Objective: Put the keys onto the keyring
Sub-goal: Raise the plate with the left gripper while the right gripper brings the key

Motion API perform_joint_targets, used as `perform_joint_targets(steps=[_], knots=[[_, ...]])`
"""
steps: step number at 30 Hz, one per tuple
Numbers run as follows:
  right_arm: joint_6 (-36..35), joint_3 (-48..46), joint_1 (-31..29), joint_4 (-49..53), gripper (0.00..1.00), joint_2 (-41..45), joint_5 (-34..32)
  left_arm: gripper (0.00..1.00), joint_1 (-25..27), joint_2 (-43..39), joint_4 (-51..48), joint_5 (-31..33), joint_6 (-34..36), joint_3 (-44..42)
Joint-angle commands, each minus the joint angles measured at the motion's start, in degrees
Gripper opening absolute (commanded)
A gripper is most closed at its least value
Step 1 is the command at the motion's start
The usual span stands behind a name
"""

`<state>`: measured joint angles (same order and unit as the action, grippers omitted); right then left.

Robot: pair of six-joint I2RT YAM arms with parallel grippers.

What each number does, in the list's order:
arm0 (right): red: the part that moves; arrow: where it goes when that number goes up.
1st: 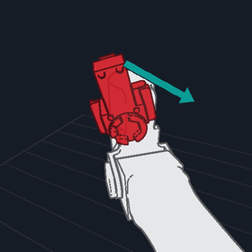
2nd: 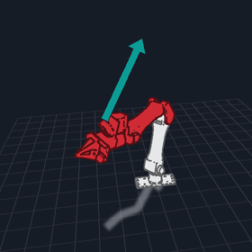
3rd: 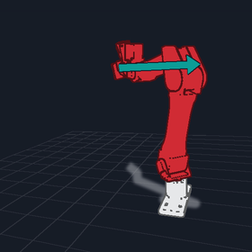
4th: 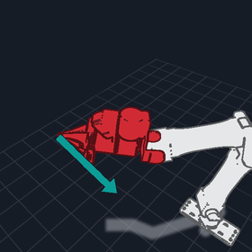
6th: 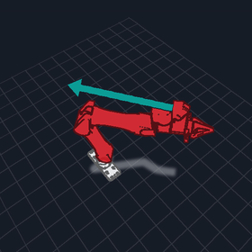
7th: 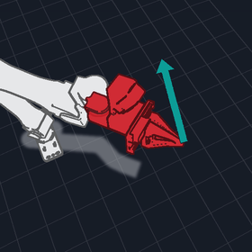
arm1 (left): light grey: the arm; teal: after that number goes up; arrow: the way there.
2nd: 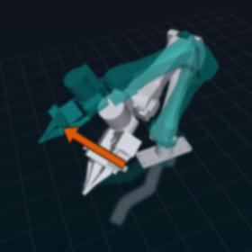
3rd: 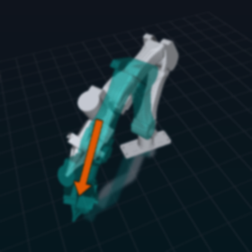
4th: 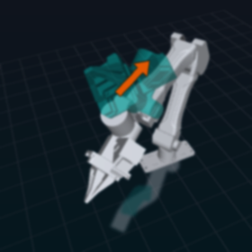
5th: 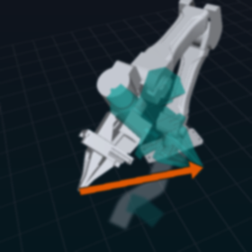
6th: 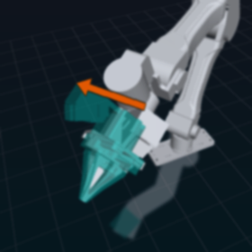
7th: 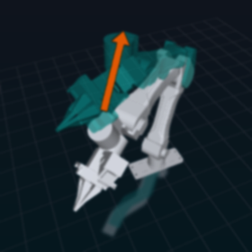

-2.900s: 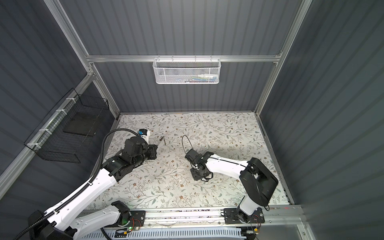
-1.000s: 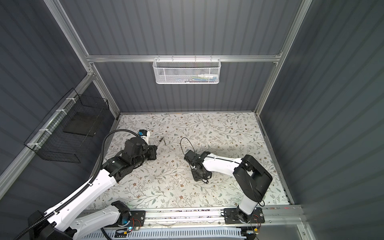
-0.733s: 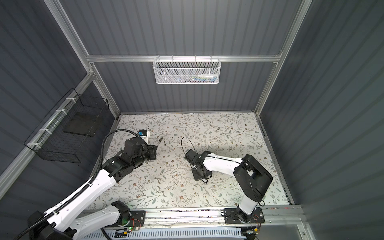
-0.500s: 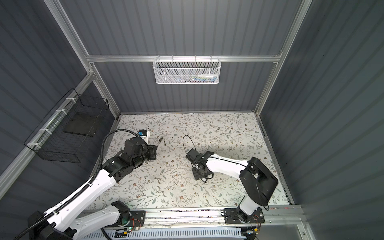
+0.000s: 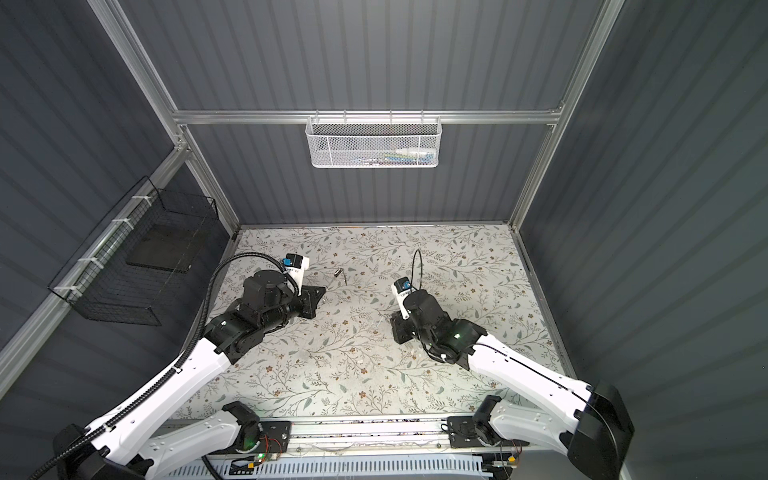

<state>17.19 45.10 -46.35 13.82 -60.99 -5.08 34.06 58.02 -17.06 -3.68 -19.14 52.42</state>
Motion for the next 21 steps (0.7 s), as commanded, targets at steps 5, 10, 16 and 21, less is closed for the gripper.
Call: perform_joint_targets(steps=[5, 10, 16, 21], knots=[[-8.6, 0.7, 2.3, -15.4, 0.01, 5.2, 7.4, 0.00, -0.2, -0.9, 4.7, -11.0, 9.4, 6.0], [-11.1, 1.4, 4.7, -22.1, 0.01, 7.3, 11.4, 0.00, -0.2, -0.6, 5.8, -13.6, 13.2, 8.0], [-10.8, 2.2, 7.9, -26.5, 0.01, 8.8, 18.5, 0.00, -0.2, 0.0, 7.8, -19.9, 15.5, 9.8], [-11.0, 3.1, 8.0, -27.3, 0.02, 9.2, 24.9, 0.00, -0.2, 2.2, 6.2, -22.1, 16.2, 12.4]])
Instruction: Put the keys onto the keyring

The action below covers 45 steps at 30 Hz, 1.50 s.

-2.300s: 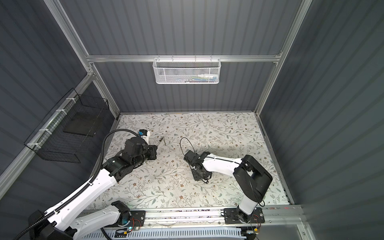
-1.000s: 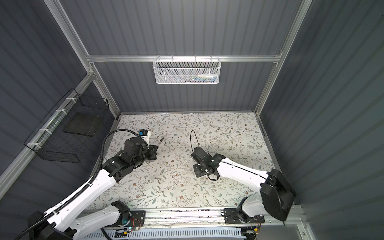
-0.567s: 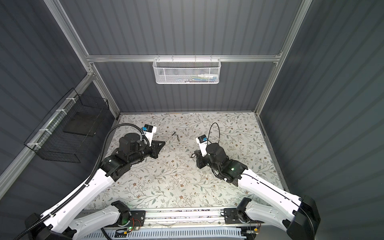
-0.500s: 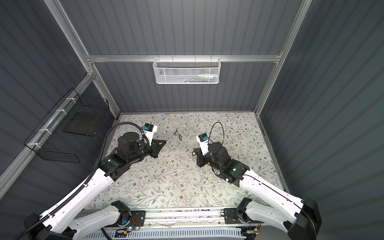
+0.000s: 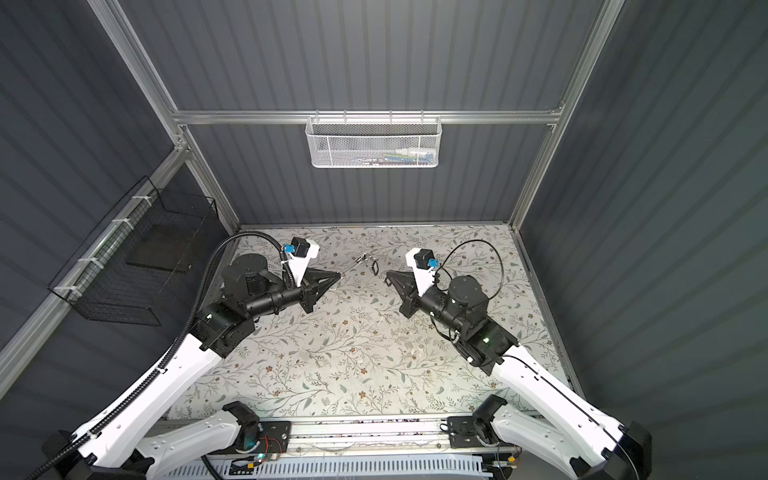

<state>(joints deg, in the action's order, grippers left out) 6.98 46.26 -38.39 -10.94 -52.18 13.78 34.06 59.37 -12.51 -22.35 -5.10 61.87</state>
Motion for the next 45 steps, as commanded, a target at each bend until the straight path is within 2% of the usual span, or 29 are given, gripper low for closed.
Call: perform_joint_targets(steps=[1, 4, 12, 17, 18, 20, 23, 29, 37, 41, 45], knots=[[-0.5, 2.3, 0.1, -2.4, 0.03, 0.2, 7.9, 0.00, -0.2, 1.2, 1.5, -3.2, 2.4, 3.2], [0.2, 4.0, 0.1, -1.2, 0.05, -1.3, 9.5, 0.00, -0.2, 2.2, -0.9, -0.3, 2.6, 4.9], [0.8, 4.7, 0.0, -0.8, 0.04, -3.1, 9.2, 0.00, -0.2, 2.8, -4.7, 0.2, 5.0, 6.6], [0.2, 5.8, 0.1, 1.8, 0.03, -3.3, 6.2, 0.00, -0.2, 5.1, -11.3, 1.1, 7.7, 9.8], [-0.1, 6.2, 0.0, 2.5, 0.02, -3.4, 2.9, 0.00, -0.2, 5.7, -13.7, 1.2, 8.7, 10.7], [-0.8, 7.7, 0.1, 4.7, 0.02, -4.2, -0.2, 0.00, -0.2, 7.3, -18.4, 0.6, 10.3, 12.4], [-1.7, 9.3, 0.4, 6.3, 0.02, -6.2, -1.4, 0.00, -0.1, 9.0, -23.8, -2.7, 12.2, 14.1], [-1.9, 11.9, 0.5, 6.1, 0.03, -10.3, -1.7, 0.00, -0.1, 9.1, -25.4, -6.1, 13.0, 13.8], [-2.4, 14.0, 0.6, 5.3, 0.03, -16.3, 3.0, 0.00, 0.0, 7.9, -25.6, -8.9, 13.5, 13.1], [-0.5, 12.3, 0.4, 4.0, 0.03, -17.3, 9.0, 0.00, 0.0, 6.9, -24.7, -6.8, 13.1, 12.7], [-0.1, 10.4, -1.4, 3.6, 0.03, -16.8, 11.1, 0.00, 0.0, 6.6, -23.7, -3.8, 12.4, 12.7]])
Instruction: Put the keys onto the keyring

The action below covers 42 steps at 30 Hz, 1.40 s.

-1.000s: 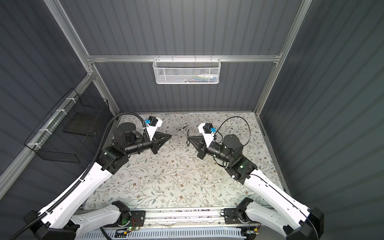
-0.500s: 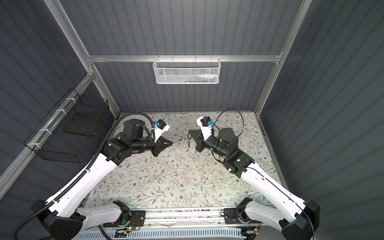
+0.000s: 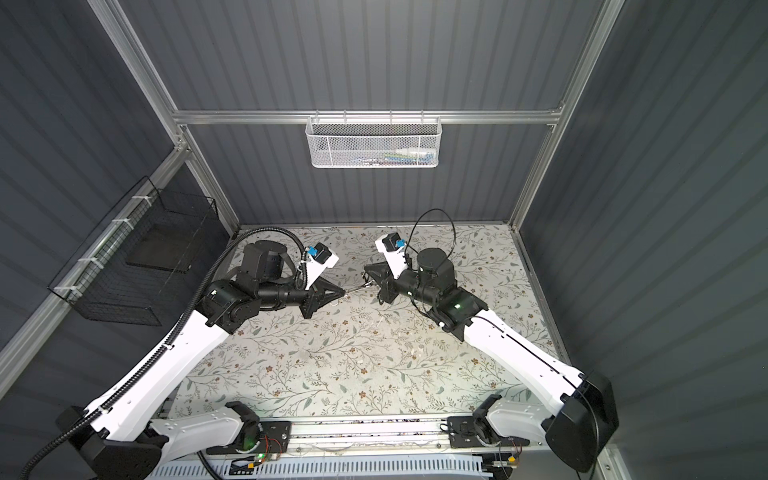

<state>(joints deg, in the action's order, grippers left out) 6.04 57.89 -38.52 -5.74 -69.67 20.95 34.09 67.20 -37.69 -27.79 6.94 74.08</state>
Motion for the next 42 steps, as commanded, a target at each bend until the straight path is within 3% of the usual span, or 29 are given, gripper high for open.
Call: perform_joint_targets(steps=[1, 12, 20, 25, 32, 42], knots=[[0.8, -1.7, -1.9, -1.6, 0.03, 0.9, 4.2, 0.00, 0.0, -1.4, 1.9, 2.6, 0.2, 0.2], [3.8, -6.0, -6.3, -2.8, 0.03, 1.7, 4.1, 0.00, 0.0, -3.0, 5.6, 8.4, -1.1, -1.2], [4.5, -7.1, -7.4, -3.7, 0.04, 1.4, 3.1, 0.00, 0.0, -3.6, 6.3, 7.1, -1.7, -1.5], [2.9, -7.0, -7.4, -2.6, 0.04, 3.6, -1.0, 0.00, 0.0, -3.9, 6.1, 3.9, -2.4, -1.7], [4.6, -8.6, -7.5, -2.2, 0.04, 4.7, -2.3, 0.00, 0.0, -6.0, 8.8, 7.9, -5.6, -2.8], [4.5, -15.9, -6.3, -0.6, 0.05, 14.6, -11.6, 0.00, -0.1, -5.9, 13.0, -1.3, -11.8, -3.7]])
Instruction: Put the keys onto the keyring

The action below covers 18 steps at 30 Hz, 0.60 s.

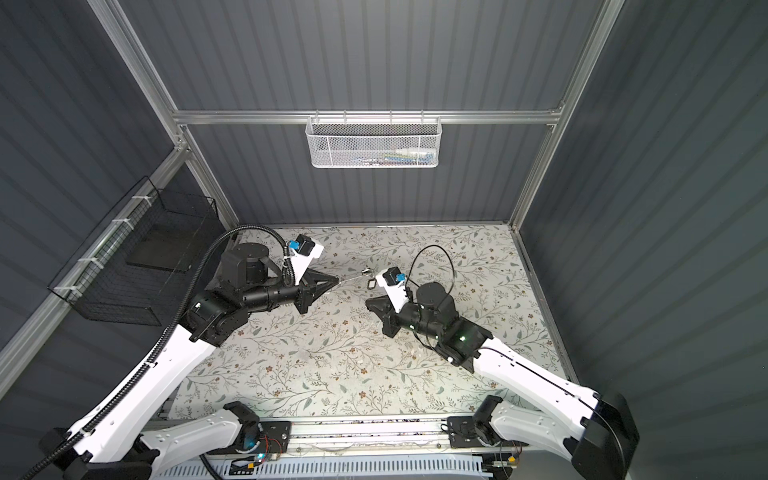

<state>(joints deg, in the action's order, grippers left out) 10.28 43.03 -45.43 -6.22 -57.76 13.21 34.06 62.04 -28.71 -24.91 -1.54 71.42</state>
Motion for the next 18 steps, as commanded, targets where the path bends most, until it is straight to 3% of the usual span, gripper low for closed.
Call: perform_joint_targets(steps=[1, 10, 18], knots=[[0.3, -1.5, 0.6, 0.1, 0.05, 3.4, -4.0, 0.00, -0.1, 0.0, 5.0, -6.0, -4.5, -1.0], [-1.4, -1.7, 0.9, 0.6, 0.06, 5.9, -6.6, 0.00, -0.1, 6.8, 13.4, -20.0, -15.2, -0.2], [-2.2, -1.3, 1.5, -0.4, 0.06, 6.5, -6.1, 0.00, -0.1, 9.0, 14.9, -24.0, -17.3, 0.6]])
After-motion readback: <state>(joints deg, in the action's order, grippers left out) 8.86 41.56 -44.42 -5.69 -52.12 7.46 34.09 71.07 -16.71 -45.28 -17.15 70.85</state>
